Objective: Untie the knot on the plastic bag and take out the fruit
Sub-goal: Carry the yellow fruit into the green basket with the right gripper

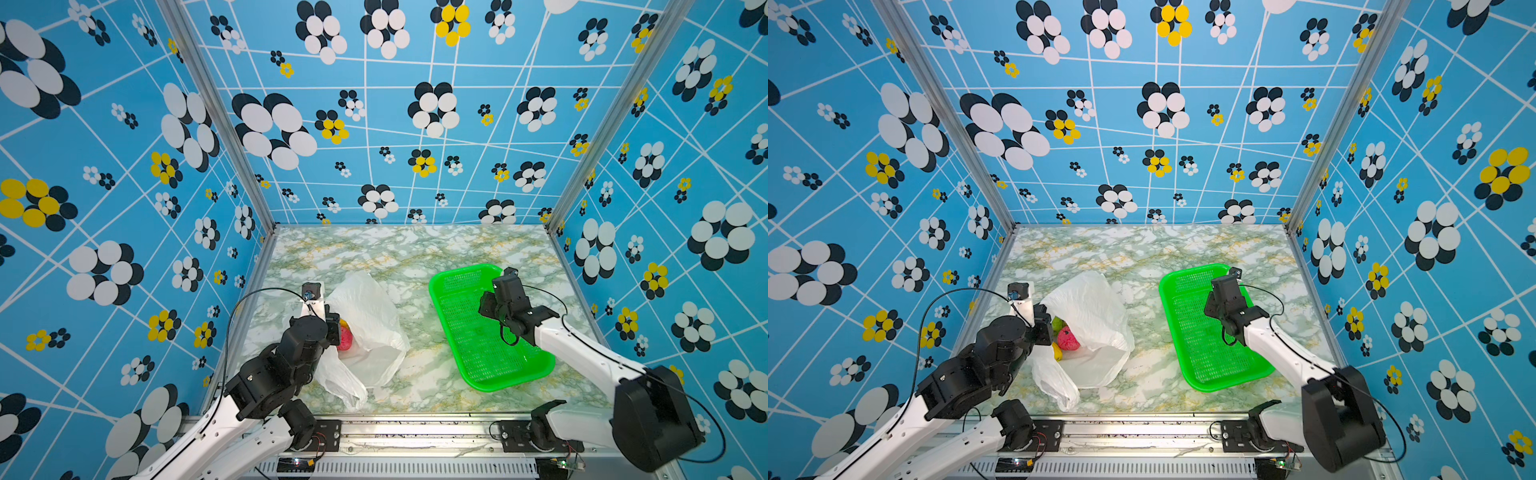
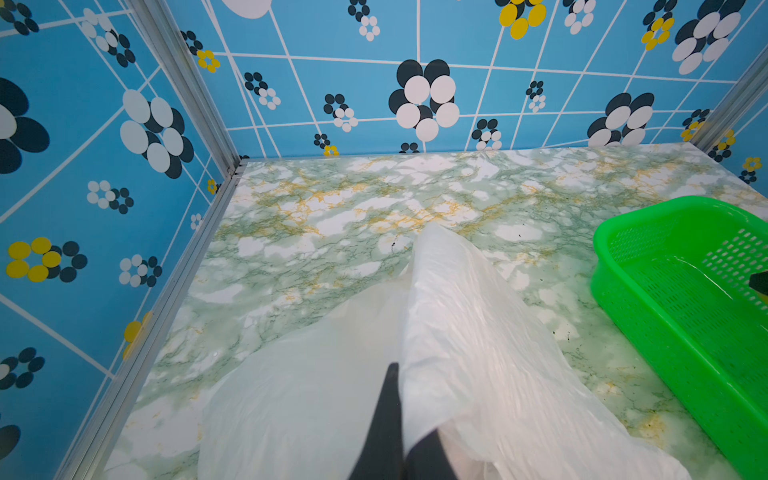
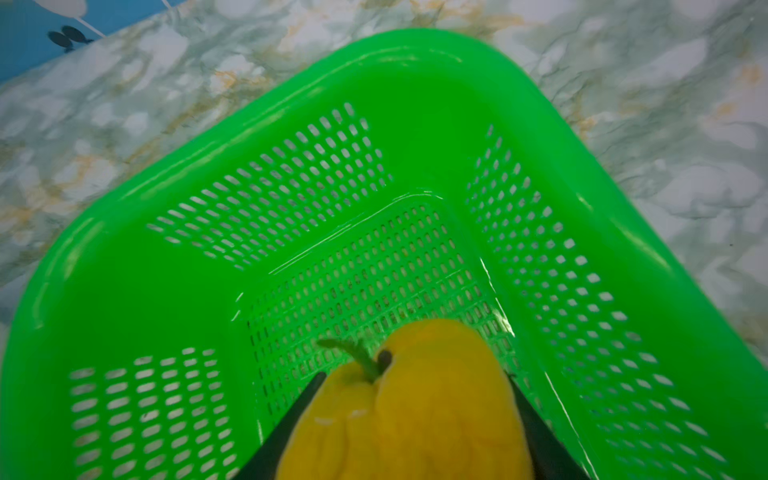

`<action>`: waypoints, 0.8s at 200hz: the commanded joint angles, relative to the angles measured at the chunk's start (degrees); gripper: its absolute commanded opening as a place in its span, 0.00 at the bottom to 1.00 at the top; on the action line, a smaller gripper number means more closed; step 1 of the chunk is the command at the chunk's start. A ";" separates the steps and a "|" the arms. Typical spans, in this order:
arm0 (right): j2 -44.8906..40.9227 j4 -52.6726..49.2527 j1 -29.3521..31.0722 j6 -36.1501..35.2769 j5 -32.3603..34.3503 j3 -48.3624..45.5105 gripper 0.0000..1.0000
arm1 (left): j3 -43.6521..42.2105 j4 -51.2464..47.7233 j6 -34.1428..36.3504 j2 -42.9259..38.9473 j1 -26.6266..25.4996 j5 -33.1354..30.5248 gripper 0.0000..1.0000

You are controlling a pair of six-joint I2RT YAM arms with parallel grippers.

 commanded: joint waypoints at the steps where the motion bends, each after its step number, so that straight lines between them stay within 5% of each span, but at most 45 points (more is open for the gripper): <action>1: 4.76 3.00 -1.11 0.14 -2.72 3.75 0.21 | -0.65 0.46 0.92 -0.02 0.64 0.82 0.00; 45: 16.02 2.78 -2.26 -2.78 -3.91 11.82 0.25 | -0.65 0.47 1.07 -0.14 0.67 0.52 0.00; 82: 20.46 2.51 -2.32 -3.26 -3.91 15.47 0.48 | -0.45 0.56 1.19 -0.12 0.72 0.66 0.00; 126: 22.89 1.05 -2.65 -3.33 -3.75 17.75 0.49 | -0.55 0.83 1.34 0.23 0.74 0.52 0.00; 160: 21.73 -0.51 -2.74 -3.45 -3.64 17.98 0.78 | -0.47 1.26 1.66 0.14 0.73 0.48 0.00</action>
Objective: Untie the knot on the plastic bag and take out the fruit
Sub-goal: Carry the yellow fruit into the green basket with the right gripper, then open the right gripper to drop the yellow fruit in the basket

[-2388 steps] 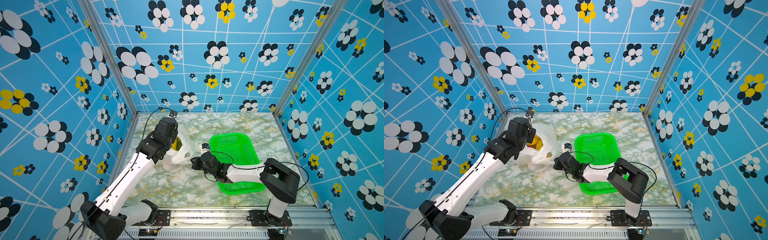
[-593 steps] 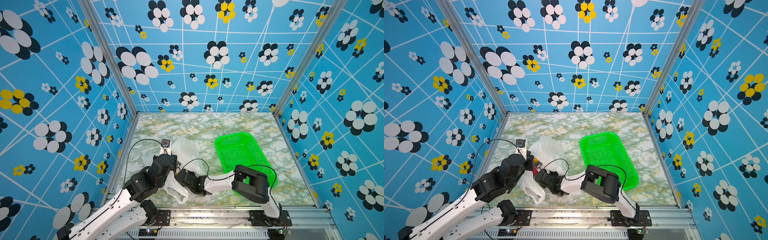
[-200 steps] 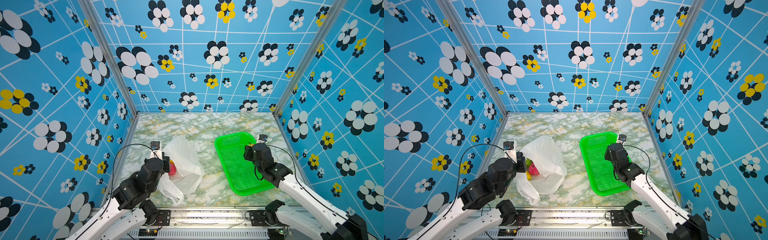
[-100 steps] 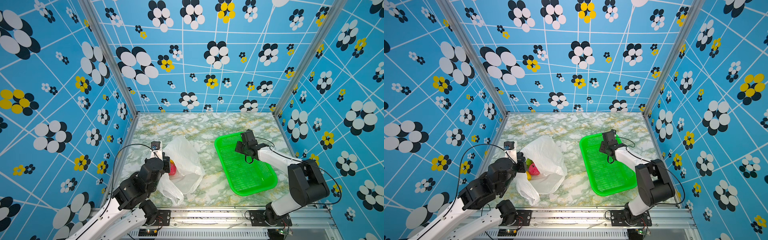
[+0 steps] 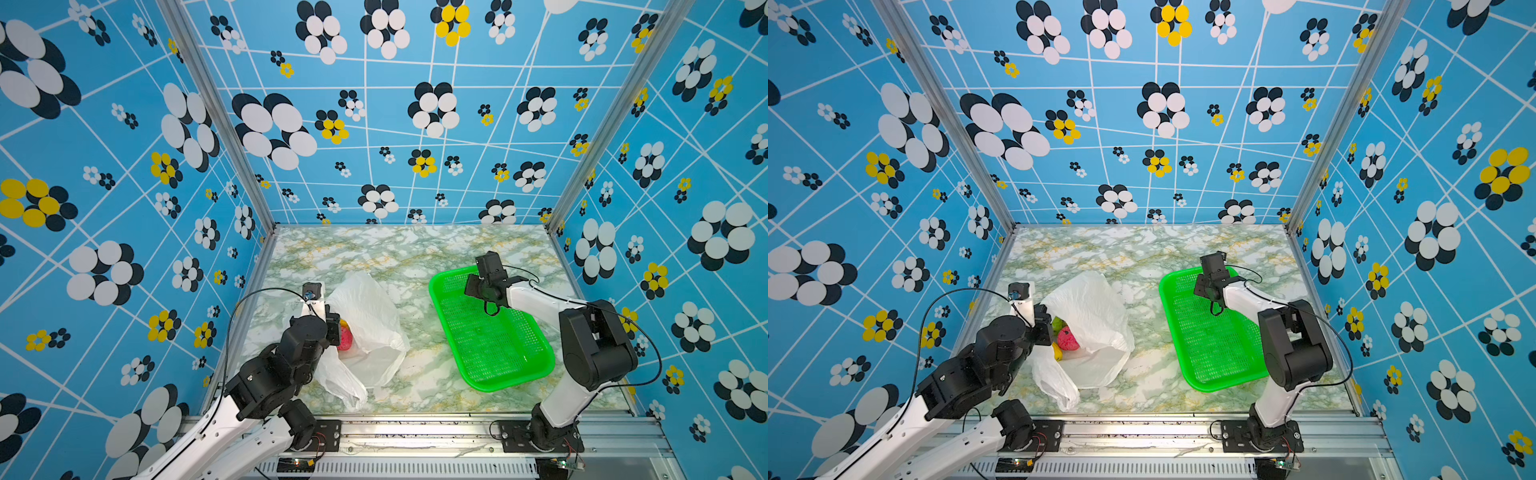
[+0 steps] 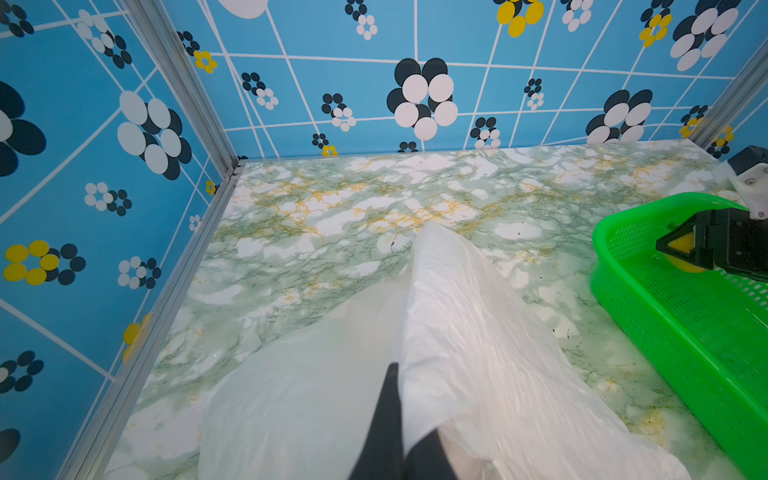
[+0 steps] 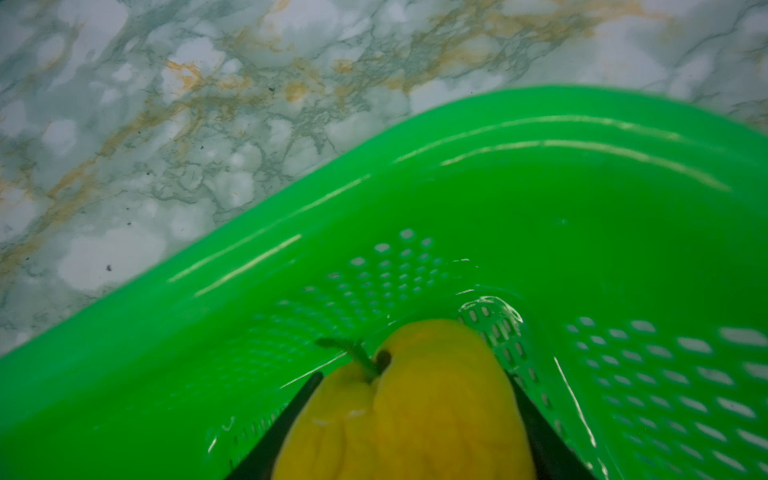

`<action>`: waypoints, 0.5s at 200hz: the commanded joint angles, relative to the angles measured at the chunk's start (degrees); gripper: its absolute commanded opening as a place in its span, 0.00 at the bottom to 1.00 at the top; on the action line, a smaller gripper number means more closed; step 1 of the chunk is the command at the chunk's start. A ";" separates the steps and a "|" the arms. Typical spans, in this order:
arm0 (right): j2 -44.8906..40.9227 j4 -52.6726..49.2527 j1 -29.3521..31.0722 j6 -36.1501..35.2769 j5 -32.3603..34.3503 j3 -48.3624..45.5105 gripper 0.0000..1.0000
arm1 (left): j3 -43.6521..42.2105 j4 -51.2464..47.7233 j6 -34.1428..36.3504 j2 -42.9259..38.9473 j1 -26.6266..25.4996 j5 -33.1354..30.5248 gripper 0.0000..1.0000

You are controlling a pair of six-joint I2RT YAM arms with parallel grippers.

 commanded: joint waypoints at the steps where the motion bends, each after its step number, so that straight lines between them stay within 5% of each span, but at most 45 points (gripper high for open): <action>1: -0.50 -2.57 -0.47 -0.46 -0.11 1.45 0.79 | -0.47 1.24 1.21 0.14 0.45 0.02 0.00; 17: -2.72 -3.12 -0.44 -0.06 -0.81 0.60 0.99 | -0.56 1.24 1.11 0.28 0.47 -0.35 0.00; 81: -21.73 -7.87 -0.42 4.44 -4.03 -6.15 0.99 | 0.17 2.04 1.53 2.08 1.30 1.24 0.00; 100: -25.27 -12.40 -0.41 11.43 -3.19 -5.76 0.99 | 0.44 1.72 0.95 2.44 3.34 4.63 0.00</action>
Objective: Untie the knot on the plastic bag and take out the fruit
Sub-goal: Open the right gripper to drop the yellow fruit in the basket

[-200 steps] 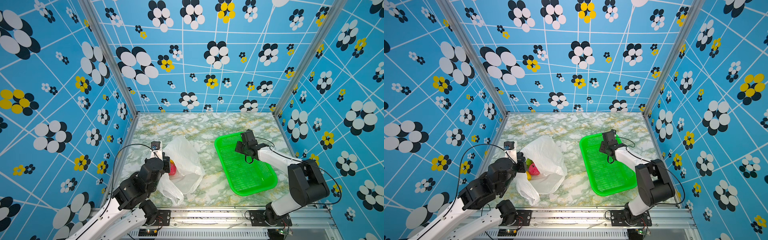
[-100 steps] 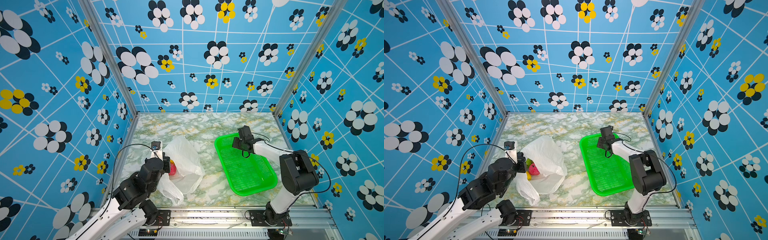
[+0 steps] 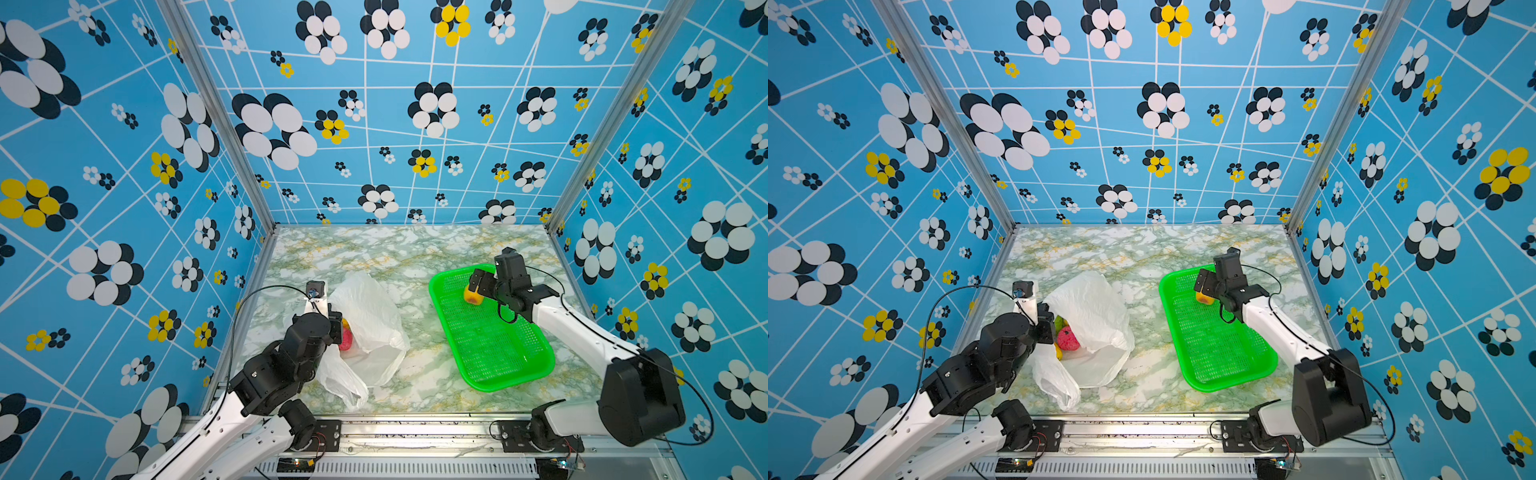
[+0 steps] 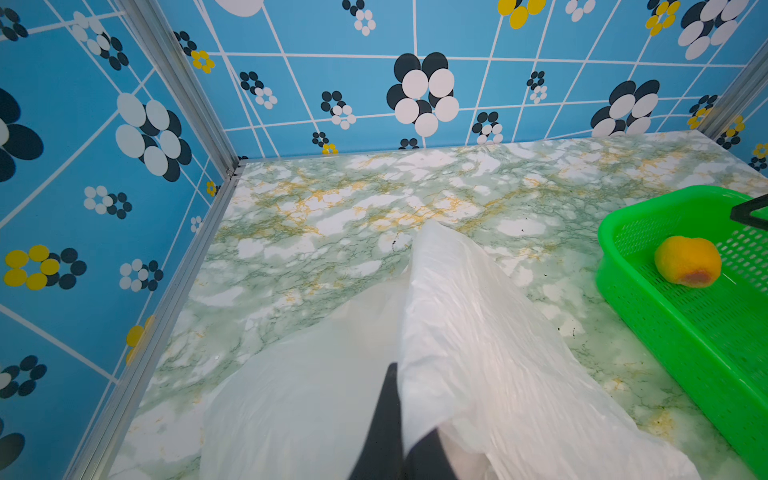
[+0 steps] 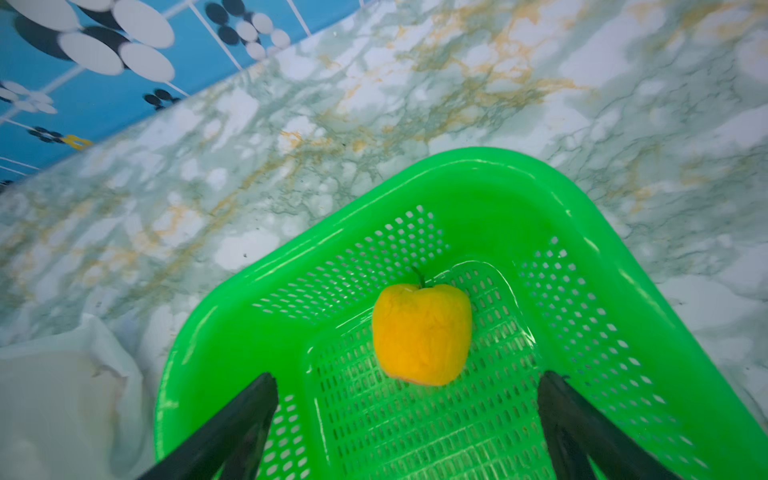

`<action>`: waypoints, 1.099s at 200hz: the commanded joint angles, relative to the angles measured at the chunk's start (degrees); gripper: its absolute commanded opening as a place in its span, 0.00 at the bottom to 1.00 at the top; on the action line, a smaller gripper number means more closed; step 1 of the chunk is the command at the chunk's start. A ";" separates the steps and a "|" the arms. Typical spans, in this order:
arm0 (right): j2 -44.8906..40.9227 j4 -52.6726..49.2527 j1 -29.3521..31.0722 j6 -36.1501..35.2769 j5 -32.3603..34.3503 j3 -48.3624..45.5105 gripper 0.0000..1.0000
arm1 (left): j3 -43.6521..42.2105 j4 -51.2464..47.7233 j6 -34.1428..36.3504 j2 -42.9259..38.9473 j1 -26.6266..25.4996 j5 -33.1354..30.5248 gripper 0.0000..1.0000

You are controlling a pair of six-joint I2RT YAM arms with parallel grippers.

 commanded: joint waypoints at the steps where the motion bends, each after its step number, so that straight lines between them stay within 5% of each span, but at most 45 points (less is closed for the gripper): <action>1: -3.76 -7.40 -0.33 8.50 -0.29 -0.50 0.99 | 0.43 0.92 0.06 0.38 2.28 3.79 0.00; 19: -6.59 -10.60 -0.34 16.51 -0.34 -1.46 0.99 | -0.19 2.15 -0.65 -0.27 4.44 7.66 0.00; 50: -11.90 -6.95 -0.31 19.48 -11.90 -6.19 0.99 | -1.79 4.91 -0.35 -3.27 5.43 15.23 0.00; 89: -22.77 8.72 -0.44 15.43 -30.35 -14.02 0.99 | -2.36 2.77 -3.02 -1.42 4.39 6.16 0.00; 100: -25.60 6.91 -0.49 13.45 -30.73 -13.90 0.99 | -2.05 2.23 -2.76 0.64 3.83 4.74 0.00; 123: -28.49 -1.01 -0.47 12.48 -26.81 -11.40 0.99 | -1.03 2.24 0.12 2.17 4.57 14.73 0.00; 142: -26.22 -0.38 1.79 11.50 -31.68 -8.41 0.99 | -2.65 1.76 -1.30 -0.27 5.18 11.76 0.00; 158: -24.45 -2.46 12.69 7.12 -23.20 -4.46 0.93 | -3.26 1.41 -2.71 -1.92 7.38 13.32 0.00; 175: -21.98 -4.12 26.71 2.74 -11.57 -0.08 0.74 | -3.69 2.83 -2.49 -1.74 9.40 17.79 0.00; 195: -19.33 -2.69 34.82 0.53 -9.93 2.53 0.52 | -3.34 2.23 -2.90 0.68 10.27 17.57 0.00; 220: -16.68 2.54 45.94 -4.91 -0.70 0.80 0.44 | -3.66 2.15 -3.42 2.10 10.30 16.98 0.00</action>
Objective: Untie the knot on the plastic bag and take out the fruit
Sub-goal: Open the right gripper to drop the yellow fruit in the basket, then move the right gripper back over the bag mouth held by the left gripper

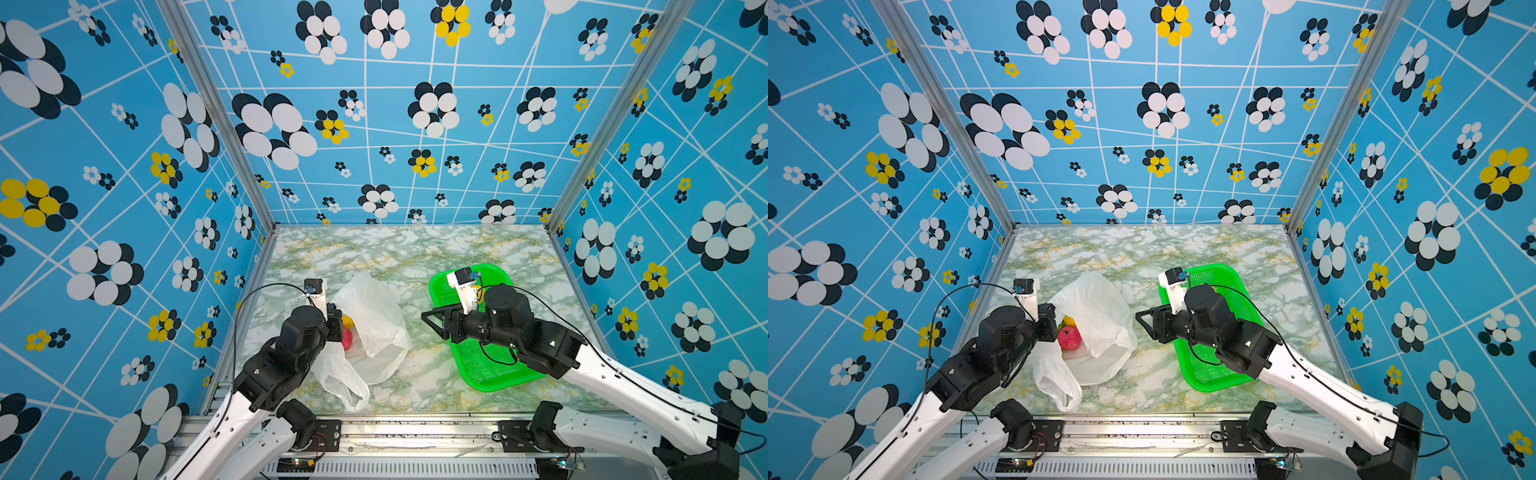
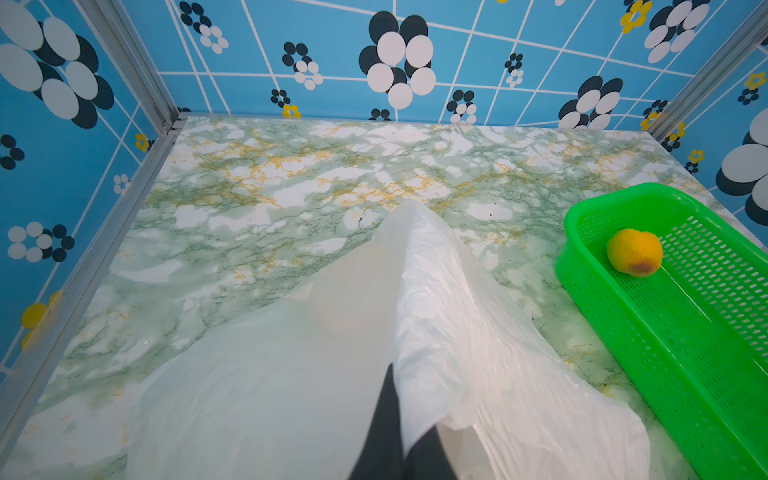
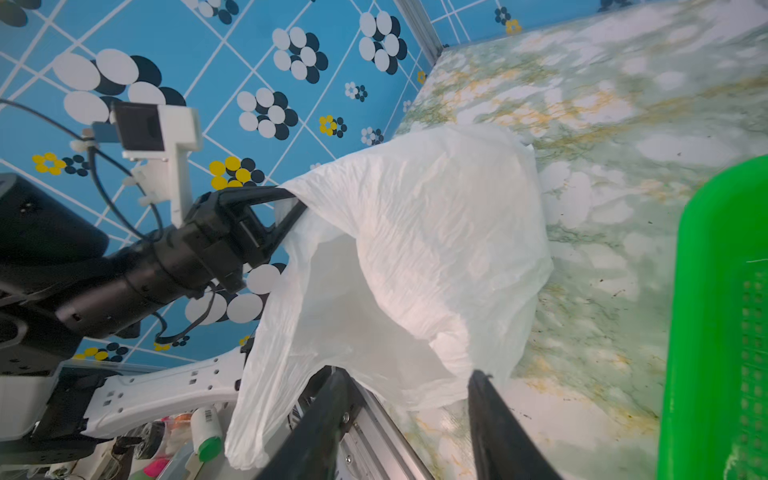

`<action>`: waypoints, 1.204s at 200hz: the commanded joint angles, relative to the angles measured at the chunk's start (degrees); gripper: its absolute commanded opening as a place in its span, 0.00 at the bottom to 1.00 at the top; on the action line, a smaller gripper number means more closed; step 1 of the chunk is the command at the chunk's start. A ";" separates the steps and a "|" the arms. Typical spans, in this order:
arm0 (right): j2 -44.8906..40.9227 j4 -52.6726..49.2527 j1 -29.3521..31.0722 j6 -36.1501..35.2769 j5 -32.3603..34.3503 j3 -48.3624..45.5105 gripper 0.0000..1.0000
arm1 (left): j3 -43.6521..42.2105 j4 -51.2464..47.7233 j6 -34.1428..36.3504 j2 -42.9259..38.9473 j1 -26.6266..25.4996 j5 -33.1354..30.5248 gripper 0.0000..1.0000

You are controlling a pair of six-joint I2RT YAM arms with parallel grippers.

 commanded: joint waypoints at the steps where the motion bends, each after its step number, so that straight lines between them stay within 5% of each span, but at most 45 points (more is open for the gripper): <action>1: 2.28 3.50 7.66 -7.36 10.47 -0.85 0.44 | -1.26 -0.29 -0.94 1.04 0.40 1.27 0.00; 28: 8.67 13.87 13.22 -10.92 10.14 -4.08 0.37 | -0.89 -0.85 -0.47 0.13 0.47 0.64 0.00; 69: 18.22 14.93 21.32 -15.02 17.15 -1.10 0.29 | -0.15 -0.93 0.08 -2.14 0.47 2.40 0.00; 124: 33.38 18.70 22.68 -13.56 17.08 5.21 0.21 | 0.28 0.27 1.06 -1.31 0.47 4.46 0.00; 184: 47.00 16.48 23.04 -14.12 24.87 16.22 0.30 | -0.87 0.71 0.88 -4.06 0.48 3.33 0.00; 219: 53.82 18.29 27.43 -16.57 27.06 20.06 0.42 | -1.28 -0.17 0.33 -5.58 0.47 1.59 0.00; 241: 56.13 20.43 27.70 -14.98 24.04 20.43 0.58 | -1.58 -1.08 -0.05 -6.53 0.49 -0.43 0.00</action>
